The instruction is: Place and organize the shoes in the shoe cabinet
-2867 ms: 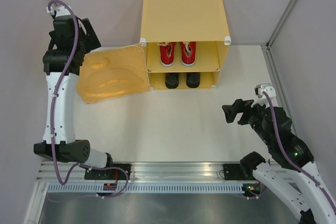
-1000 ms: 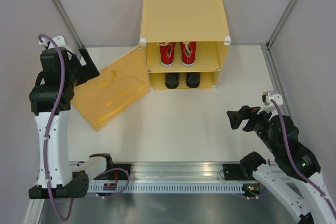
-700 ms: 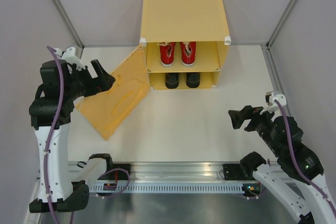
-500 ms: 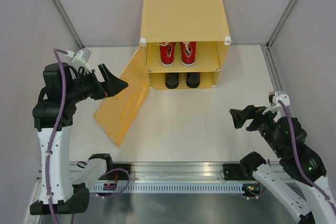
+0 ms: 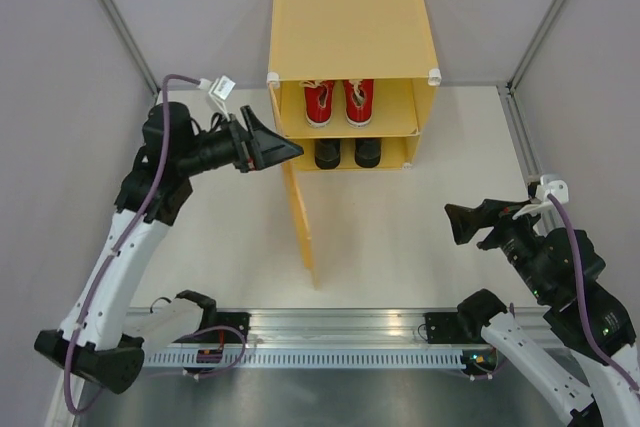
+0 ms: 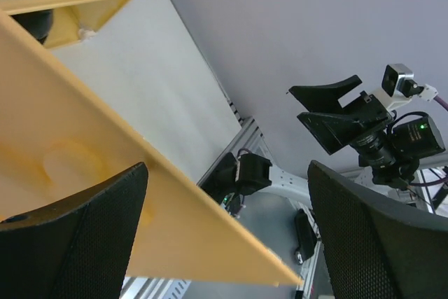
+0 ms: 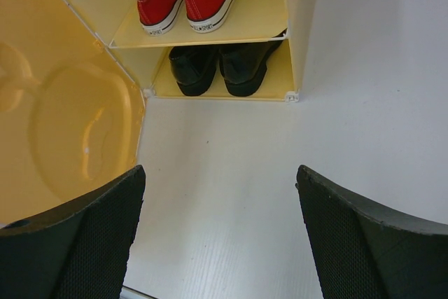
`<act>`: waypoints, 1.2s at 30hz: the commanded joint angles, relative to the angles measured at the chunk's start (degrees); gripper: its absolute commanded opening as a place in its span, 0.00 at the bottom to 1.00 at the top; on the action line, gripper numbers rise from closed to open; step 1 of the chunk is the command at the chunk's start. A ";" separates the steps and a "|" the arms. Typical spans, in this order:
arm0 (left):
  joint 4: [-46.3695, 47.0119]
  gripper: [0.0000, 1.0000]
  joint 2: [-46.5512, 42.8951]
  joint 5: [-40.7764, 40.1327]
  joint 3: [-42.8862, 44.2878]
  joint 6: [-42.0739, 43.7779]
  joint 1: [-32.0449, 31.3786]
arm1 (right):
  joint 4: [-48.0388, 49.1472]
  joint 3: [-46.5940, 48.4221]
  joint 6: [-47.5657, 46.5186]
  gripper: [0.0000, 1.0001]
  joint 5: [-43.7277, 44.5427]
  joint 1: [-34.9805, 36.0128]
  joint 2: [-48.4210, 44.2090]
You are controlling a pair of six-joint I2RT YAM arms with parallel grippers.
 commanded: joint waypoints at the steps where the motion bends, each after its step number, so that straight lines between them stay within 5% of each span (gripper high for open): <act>1: 10.60 0.97 4.90 -4.64 1.96 -4.76 -6.45 | 0.19 1.17 -0.72 0.92 0.45 0.06 -0.34; 12: 21.41 0.95 21.41 -19.66 9.24 -0.54 -12.10 | 1.06 1.17 -1.95 0.92 -1.93 0.06 -3.24; 25: 26.61 0.94 28.46 -43.56 12.16 7.63 -14.21 | 1.07 2.40 -2.21 0.93 4.05 0.06 -4.91; 36: 26.70 0.94 26.71 -44.37 10.22 9.39 -14.74 | 0.72 2.57 -1.69 0.93 7.47 0.06 -4.56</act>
